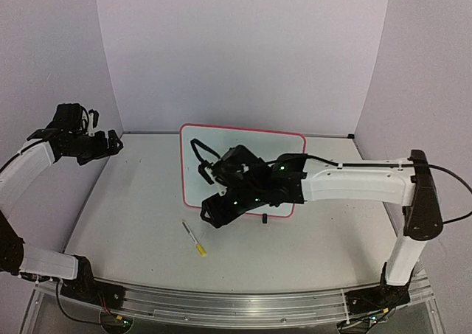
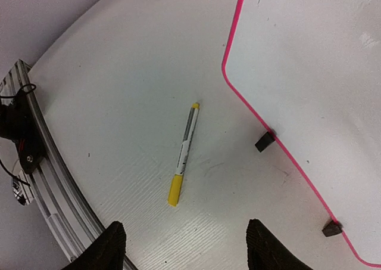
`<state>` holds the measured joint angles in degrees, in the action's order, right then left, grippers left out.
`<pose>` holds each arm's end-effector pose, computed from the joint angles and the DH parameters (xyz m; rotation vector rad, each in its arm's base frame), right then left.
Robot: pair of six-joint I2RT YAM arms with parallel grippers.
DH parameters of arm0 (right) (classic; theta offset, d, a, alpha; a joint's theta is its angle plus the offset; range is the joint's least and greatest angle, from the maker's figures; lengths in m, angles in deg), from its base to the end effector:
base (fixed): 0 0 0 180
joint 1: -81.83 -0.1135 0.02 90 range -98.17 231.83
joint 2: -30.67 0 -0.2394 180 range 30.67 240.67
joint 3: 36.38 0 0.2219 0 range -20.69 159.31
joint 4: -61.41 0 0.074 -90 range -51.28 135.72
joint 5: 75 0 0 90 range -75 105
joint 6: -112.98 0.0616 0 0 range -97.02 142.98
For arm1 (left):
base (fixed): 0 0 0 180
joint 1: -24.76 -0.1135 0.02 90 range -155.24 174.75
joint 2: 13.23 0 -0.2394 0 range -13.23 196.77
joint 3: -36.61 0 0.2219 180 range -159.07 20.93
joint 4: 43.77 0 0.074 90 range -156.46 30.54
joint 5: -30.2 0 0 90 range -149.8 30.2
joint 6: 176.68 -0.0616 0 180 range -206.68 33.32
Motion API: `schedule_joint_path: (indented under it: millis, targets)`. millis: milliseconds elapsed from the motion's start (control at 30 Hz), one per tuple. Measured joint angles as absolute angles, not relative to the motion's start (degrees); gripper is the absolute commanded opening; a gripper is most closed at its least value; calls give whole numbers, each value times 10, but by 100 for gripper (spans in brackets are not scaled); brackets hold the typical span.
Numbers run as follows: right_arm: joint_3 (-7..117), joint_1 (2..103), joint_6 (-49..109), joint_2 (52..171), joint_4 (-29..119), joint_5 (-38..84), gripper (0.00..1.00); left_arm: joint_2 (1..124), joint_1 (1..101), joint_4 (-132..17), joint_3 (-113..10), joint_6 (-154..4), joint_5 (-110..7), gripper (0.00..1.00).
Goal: Write a sentence on the whiteboard
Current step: Pick up the whiteboard marker from the center of the board.
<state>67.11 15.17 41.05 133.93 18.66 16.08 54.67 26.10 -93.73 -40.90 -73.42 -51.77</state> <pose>0.1561 0.3647 0.2558 -1.0131 2.2197 0.7401 0.2513 -0.0145 0.2850 -0.1633 2.2779 -0.2931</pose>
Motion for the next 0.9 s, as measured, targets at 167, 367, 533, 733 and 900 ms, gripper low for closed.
schedule_joint_path:
  millis: [167, 367, 533, 733, 900]
  targets:
    - [728, 142, 456, 1449, 163, 159, 57, 547, 261, -932, -408, -734, -510, 99]
    - [817, 133, 478, 1549, 134, 141, 52, 547, 261, -923, -402, -734, -501, 99]
    - [876, 124, 477, 1612, 111, 126, 42, 547, 261, -921, -397, -734, -490, 99]
    - [938, 111, 471, 1676, 77, 108, 36, 547, 261, -919, -397, -734, -480, 99]
    - [970, 107, 468, 1709, 62, 101, 31, 549, 261, -918, -397, -734, -474, 99]
